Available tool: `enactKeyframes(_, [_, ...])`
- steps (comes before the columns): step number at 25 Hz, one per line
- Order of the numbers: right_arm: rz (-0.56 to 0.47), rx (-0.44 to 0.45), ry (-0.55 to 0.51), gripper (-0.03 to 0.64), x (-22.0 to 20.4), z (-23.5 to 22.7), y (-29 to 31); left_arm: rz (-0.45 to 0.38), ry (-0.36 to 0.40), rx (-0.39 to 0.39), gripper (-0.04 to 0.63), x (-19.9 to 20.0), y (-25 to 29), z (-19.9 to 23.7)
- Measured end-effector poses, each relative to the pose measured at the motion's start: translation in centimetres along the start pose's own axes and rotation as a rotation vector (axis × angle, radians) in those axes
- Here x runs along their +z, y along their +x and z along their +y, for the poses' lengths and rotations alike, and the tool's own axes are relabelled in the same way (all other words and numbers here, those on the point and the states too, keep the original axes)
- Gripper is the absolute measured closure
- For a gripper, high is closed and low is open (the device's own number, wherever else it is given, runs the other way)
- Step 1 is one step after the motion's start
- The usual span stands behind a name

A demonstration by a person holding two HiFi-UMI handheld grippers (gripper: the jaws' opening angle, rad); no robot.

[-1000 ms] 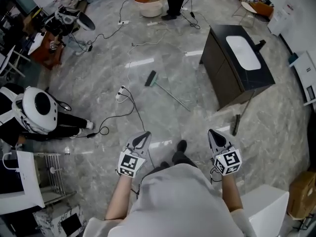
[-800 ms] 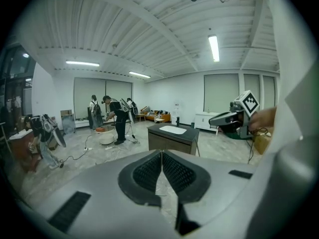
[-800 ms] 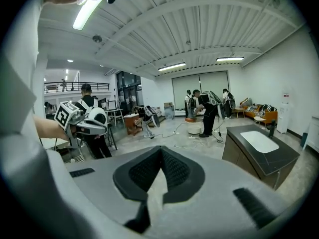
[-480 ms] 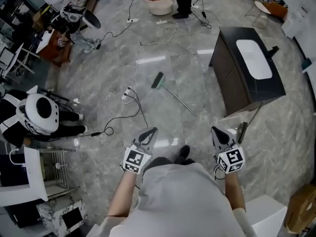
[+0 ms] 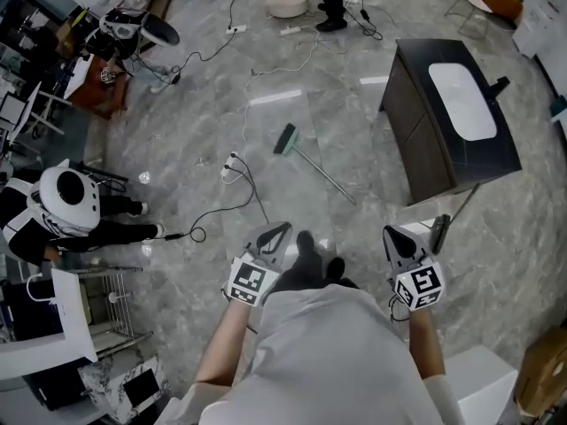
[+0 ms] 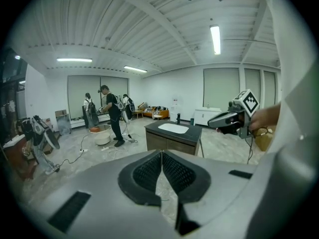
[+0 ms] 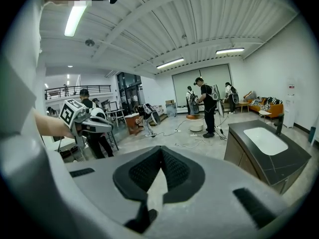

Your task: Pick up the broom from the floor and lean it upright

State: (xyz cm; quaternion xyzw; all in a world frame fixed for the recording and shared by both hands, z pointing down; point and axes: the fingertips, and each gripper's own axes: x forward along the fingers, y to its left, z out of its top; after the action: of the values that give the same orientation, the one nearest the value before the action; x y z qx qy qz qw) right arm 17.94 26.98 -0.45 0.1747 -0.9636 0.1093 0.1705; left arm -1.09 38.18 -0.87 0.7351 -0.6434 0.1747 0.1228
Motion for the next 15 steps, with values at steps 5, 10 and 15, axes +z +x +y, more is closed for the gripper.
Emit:
enactKeyframes(5, [0.018,-0.043,0.019,0.617,0.0,-2.4,1.3,0.006,0.002,-0.045,0.584,0.4,3.4,1.7])
enactKeyframes(10, [0.051,-0.097,0.053,0.617,0.0,-5.1,3.9,0.024,0.004,-0.114,0.584,0.3,7.7,4.1])
enactKeyframes(15, [0.095,-0.134,0.075,0.617,0.4,-7.6,9.0,0.062,0.025,-0.192,0.584,-0.7,13.5,8.3])
